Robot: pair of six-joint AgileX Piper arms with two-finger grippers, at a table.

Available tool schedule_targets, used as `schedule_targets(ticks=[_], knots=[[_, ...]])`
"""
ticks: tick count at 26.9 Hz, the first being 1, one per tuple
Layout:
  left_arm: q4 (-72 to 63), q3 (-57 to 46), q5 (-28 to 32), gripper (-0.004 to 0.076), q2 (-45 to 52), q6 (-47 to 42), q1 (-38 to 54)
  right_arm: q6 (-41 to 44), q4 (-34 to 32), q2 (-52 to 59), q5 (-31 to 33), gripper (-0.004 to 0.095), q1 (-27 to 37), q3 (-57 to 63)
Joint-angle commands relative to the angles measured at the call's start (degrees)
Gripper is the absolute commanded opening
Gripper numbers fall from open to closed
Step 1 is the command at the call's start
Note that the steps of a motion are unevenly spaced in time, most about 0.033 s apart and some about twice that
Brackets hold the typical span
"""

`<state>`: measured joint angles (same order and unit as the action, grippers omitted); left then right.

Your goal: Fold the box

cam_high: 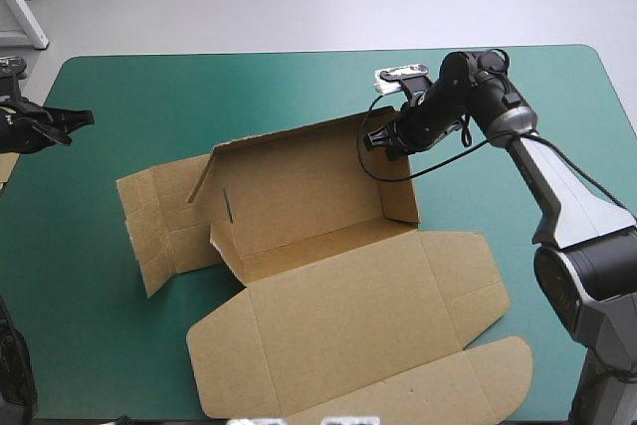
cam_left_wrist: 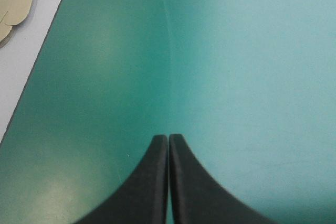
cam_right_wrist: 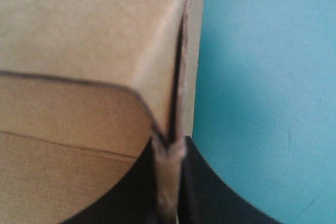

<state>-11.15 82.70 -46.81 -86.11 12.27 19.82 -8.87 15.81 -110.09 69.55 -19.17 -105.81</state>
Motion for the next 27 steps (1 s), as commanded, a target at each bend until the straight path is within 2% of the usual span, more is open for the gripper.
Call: schedule_targets(ticks=[1,3,7,10,13,18,21,27], knots=[[-1.68,2.00,2.90,-0.0006,2.23,0.05,0.16,-0.81,1.52,-1.11,1.82,0.0000,0.17,-1.11],[-2.62,2.00,2.79,-0.0006,2.23,0.19,0.16,-2.64,1.52,-3.48,1.58,0.0000,0.17,-1.11],[-7.02,2.00,2.05,-0.0007,2.23,3.45,0.16,-8.97,4.47,-4.57,-6.17,0.0000,0.17,-1.11],[-7.53,2.00,2.05,-0.0007,2.23,4.33,0.16,-12.31,5.52,-4.08,-8.18,0.0024,0.17,-1.11],[-7.78,2.00,1.68,-0.0008,2.23,4.33,0.06,-14.41,7.24,-3.01,-9.37,0.0113,0.17,-1.11],[-7.57,1.89,1.68,-0.0008,2.23,5.04,-1.14,-16.02,9.99,-1.27,-10.14,0.0359,0.17,-1.32],[-7.42,1.89,1.68,-0.0008,2.23,6.54,-2.77,-15.49,10.13,-0.80,-9.58,0.0459,0.17,-1.32],[-5.28,1.89,1.68,-0.0010,2.23,7.62,-6.51,-15.06,10.01,1.25,-8.49,0.0474,0.17,-1.32]])
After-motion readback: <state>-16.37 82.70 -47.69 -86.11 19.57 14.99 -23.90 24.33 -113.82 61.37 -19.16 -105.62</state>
